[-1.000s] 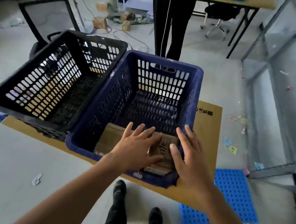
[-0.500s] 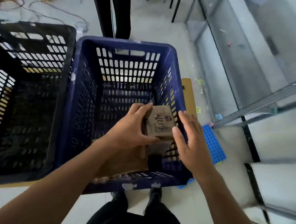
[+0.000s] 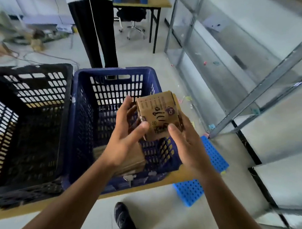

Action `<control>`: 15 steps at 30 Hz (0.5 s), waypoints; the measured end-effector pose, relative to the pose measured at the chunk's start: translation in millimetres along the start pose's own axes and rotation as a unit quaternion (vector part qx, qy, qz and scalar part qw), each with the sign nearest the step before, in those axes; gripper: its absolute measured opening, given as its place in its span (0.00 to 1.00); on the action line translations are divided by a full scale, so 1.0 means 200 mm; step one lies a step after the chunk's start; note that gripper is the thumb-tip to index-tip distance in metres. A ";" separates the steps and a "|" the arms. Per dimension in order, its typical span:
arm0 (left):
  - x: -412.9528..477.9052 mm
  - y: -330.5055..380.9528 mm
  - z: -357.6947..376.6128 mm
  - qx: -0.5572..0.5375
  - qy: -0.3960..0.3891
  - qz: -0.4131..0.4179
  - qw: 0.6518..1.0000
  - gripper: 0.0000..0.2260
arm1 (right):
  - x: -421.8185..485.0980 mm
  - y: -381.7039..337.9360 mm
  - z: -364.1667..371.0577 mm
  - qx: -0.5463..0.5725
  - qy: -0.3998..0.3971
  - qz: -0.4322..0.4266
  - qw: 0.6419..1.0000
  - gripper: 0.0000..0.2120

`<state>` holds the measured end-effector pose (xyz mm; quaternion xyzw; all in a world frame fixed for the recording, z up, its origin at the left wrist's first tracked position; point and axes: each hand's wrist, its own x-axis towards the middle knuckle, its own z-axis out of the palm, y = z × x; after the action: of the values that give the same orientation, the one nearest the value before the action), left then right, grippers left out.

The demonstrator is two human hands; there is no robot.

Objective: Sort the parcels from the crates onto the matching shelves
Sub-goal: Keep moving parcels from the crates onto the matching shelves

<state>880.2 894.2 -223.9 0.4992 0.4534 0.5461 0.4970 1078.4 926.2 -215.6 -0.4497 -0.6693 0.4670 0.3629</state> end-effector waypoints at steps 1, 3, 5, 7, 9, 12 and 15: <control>-0.04 0.02 0.05 -0.048 0.008 -0.020 0.999 0.37 | -0.05 0.00 -0.01 -0.006 0.007 -0.003 1.000 0.23; -0.12 0.05 0.14 -0.079 0.008 -0.033 0.996 0.33 | -0.16 -0.01 -0.03 -0.011 0.012 0.005 1.000 0.26; -0.23 0.06 0.23 -0.069 0.008 -0.032 0.997 0.33 | -0.28 -0.02 -0.06 0.041 0.018 0.013 0.999 0.24; -0.35 0.05 0.30 -0.051 0.020 -0.021 0.998 0.33 | -0.39 -0.04 -0.10 0.115 0.039 0.022 0.992 0.20; -0.47 0.04 0.38 -0.051 0.023 -0.014 0.998 0.29 | -0.49 -0.04 -0.12 0.132 0.057 0.020 0.989 0.19; -0.63 0.03 0.48 -0.041 0.053 -0.001 0.998 0.24 | -0.65 -0.01 -0.11 0.151 0.083 0.053 0.984 0.25; -0.76 0.01 0.55 -0.059 0.078 0.001 0.995 0.20 | -0.79 0.03 -0.07 0.154 0.110 0.089 0.978 0.25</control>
<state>991.1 743.2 -227.0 0.4256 0.4574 0.6094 0.4882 1145.1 783.6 -226.6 -0.4949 -0.5026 0.5426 0.4562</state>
